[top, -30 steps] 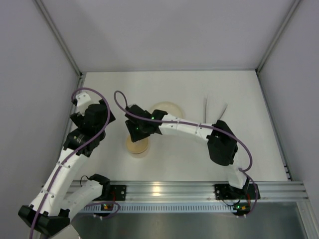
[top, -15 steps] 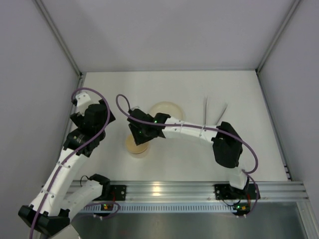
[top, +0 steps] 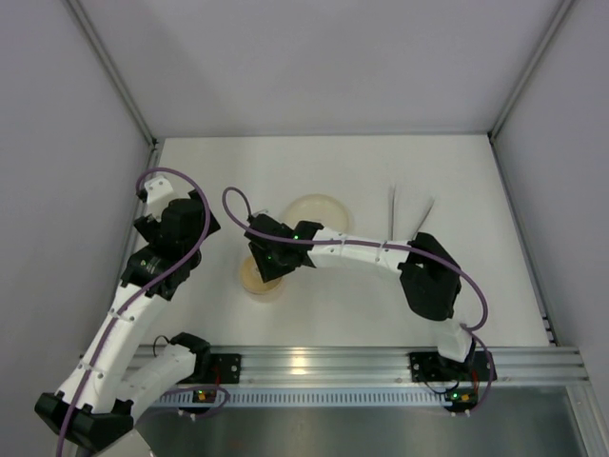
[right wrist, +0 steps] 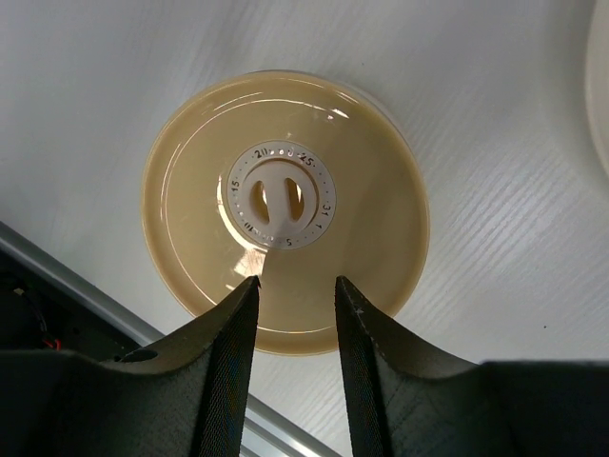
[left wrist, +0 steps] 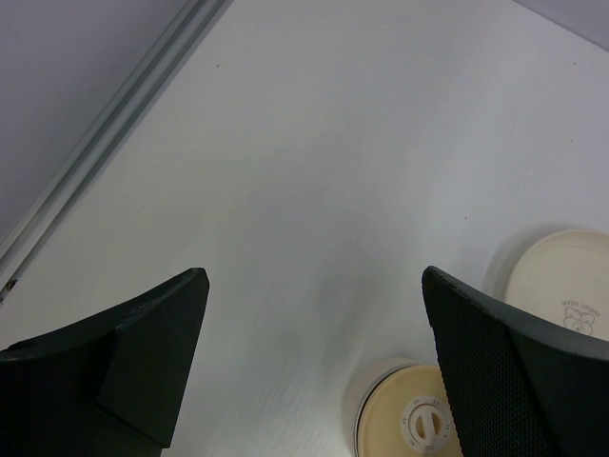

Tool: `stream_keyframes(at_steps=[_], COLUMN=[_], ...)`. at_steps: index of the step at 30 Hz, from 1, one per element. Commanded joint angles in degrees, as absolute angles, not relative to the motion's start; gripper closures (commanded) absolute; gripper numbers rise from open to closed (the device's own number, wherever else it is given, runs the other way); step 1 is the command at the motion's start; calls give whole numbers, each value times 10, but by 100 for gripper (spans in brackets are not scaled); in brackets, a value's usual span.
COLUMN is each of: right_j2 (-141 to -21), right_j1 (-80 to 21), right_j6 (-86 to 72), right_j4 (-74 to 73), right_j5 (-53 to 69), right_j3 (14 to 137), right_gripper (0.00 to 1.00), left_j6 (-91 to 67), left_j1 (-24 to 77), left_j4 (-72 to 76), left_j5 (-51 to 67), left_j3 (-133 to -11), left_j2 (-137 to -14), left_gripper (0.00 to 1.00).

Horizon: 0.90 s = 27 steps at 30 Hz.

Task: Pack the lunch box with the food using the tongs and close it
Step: Close the box lid on the packing box.

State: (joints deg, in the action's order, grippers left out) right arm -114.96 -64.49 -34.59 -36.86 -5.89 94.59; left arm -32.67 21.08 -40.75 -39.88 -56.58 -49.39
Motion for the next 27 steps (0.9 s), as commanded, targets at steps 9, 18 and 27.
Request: stream_keyframes(at_steps=[9,18,27], right_j2=[-1173,-1155,-1209], right_j1=[-657,-659,-677], right_j6=[-343,-333,-330], right_j4=[-367,-358,-373], right_j5=[-51,-40,-44], right_j3=[969,1004,1027], right_gripper=[62,62,62], left_j6=[-328,-329,-328], left_j1=[207,207,207], left_j4=[-396,-396,-396], left_j5=[-396,-397,-396], left_j3=[-563,-563,-563], left_j2=[-490,-490,-490], left_gripper=[1,1,1])
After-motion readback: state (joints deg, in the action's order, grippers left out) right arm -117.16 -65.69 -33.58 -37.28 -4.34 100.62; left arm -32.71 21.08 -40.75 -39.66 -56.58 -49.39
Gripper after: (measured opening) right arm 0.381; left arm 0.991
